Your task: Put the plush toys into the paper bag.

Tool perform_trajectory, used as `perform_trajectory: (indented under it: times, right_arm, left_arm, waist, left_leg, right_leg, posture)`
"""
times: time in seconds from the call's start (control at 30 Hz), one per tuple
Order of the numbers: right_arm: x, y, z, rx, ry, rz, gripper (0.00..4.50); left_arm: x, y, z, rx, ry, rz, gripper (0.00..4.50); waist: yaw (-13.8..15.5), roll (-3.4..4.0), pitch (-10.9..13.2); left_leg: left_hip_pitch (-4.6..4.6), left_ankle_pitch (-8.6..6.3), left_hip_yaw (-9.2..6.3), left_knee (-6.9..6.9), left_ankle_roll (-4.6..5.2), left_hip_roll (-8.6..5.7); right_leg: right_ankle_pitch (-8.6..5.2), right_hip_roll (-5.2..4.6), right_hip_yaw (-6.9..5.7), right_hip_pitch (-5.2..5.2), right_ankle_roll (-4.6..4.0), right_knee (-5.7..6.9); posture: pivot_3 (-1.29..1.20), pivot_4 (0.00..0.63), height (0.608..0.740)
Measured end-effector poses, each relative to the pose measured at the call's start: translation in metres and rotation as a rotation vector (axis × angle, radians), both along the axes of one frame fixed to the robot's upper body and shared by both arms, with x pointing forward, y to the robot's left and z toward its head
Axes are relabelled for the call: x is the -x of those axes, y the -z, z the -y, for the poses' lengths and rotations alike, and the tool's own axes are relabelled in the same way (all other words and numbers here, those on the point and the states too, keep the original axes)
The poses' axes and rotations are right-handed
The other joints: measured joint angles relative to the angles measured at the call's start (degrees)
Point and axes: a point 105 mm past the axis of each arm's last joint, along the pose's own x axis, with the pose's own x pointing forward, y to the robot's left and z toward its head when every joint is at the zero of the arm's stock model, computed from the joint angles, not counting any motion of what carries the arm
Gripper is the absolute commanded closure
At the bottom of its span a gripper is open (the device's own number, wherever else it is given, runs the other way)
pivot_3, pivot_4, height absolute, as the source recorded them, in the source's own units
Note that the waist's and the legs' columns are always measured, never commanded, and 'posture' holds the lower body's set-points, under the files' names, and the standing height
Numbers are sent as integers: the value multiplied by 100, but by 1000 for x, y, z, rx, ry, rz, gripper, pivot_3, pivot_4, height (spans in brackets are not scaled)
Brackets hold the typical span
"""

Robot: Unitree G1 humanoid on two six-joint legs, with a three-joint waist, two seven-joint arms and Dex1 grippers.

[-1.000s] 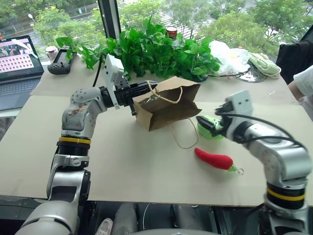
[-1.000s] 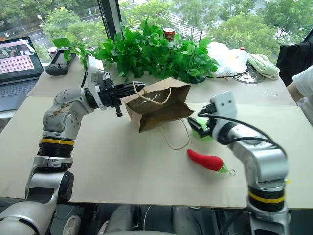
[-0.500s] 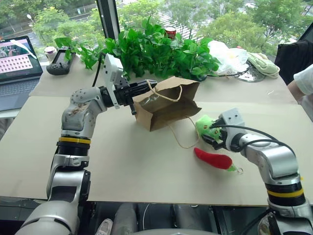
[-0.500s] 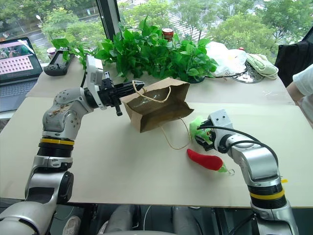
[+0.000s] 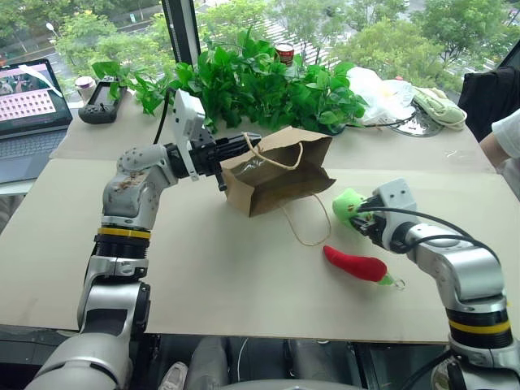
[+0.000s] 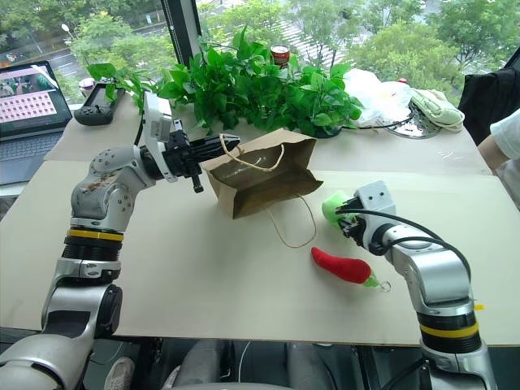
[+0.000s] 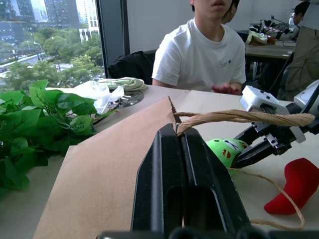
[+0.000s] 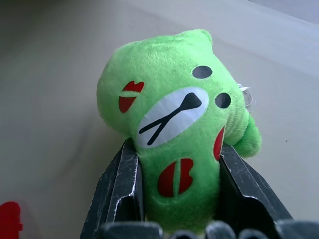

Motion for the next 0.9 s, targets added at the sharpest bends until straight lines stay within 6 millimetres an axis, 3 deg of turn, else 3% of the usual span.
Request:
perform_trajectory:
  times: [0.13, 0.23, 0.5, 0.7, 0.9]
  right_arm:
    - [5, -28, 11, 23, 1, 91, 2698]
    - [11, -44, 4, 6, -54, 141, 2698]
    - [28, -62, -45, -69, -285, 183, 2698]
    - [25, -66, -106, -71, -451, 182, 2698]
    - [8, -58, -117, -14, -432, 149, 2698]
  left_arm:
    - [0, 4, 1, -25, 7, 13, 4500]
    - [0, 5, 2, -26, 15, 10, 4500]
    - [0, 7, 9, -4, 28, -7, 4500]
    - [0, 4, 13, 8, 41, -8, 4500]
    - [3, 4, 16, 9, 57, -23, 4500]
  waist:
    - [4, 0, 0]
    - [-13, 0, 0]
    - [0, 0, 0]
    - [-16, 0, 0]
    - [17, 0, 0]
  left_leg:
    - [2, 0, 0, 0, 0, 0]
    - [3, 0, -1, -1, 0, 1]
    - [1, 0, -2, 1, 0, 0]
    - [2, 1, -7, -1, 1, 0]
    - [-6, 0, -7, 3, 1, -2]
  right_leg:
    - [0, 1, -1, 1, 0, 0]
    - [0, 2, 0, 1, 0, 0]
    - [0, 0, -1, 3, 0, 0]
    - [0, 3, -1, -1, -1, 4]
    - [0, -1, -2, -1, 0, 0]
  posture:
    - [0, 150, 713]
    - [0, 150, 713]
    - [0, 150, 713]
    - [0, 150, 713]
    - [0, 150, 713]
